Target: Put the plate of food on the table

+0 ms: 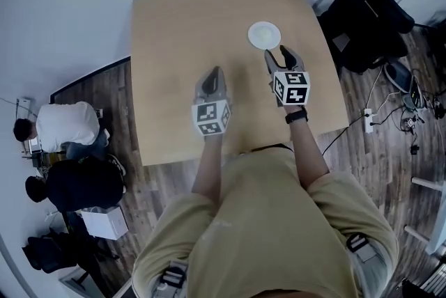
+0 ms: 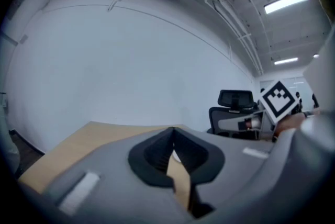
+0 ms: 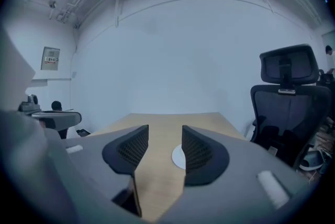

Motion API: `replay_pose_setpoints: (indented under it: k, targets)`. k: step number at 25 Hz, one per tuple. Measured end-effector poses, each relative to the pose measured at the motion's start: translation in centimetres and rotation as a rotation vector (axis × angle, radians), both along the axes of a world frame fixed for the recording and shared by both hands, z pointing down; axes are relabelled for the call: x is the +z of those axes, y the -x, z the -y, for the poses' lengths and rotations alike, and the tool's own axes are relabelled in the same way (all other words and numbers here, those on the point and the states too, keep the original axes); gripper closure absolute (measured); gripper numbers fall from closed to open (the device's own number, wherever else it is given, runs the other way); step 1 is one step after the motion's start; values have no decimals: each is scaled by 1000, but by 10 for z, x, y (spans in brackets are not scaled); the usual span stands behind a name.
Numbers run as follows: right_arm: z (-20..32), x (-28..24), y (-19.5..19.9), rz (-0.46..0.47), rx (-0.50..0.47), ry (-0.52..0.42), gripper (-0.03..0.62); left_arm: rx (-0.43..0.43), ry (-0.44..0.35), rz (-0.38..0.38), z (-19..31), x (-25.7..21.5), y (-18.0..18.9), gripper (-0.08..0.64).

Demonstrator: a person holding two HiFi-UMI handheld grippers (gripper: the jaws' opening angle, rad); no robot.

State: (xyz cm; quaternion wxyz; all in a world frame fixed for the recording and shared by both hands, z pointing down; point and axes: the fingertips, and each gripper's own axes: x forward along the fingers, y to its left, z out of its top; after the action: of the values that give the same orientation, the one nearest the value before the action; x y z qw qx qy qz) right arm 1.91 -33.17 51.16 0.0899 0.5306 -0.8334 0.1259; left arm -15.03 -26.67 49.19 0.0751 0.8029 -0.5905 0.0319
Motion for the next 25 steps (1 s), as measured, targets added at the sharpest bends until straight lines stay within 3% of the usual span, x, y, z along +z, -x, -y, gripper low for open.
replay_pose_setpoints:
  k: [5,11,25]
  targets:
    - [-39,-35,9,13,-9,-101,460,-24,-60,12,-19,-27,18,561]
    - [-66,-58,9,-7,-14,-172,572,-32,-73,10,-35,-33,24,561]
    - [-109,-56,6,-11,13,-197,584,13,-98,-12,-60,-36,5,561]
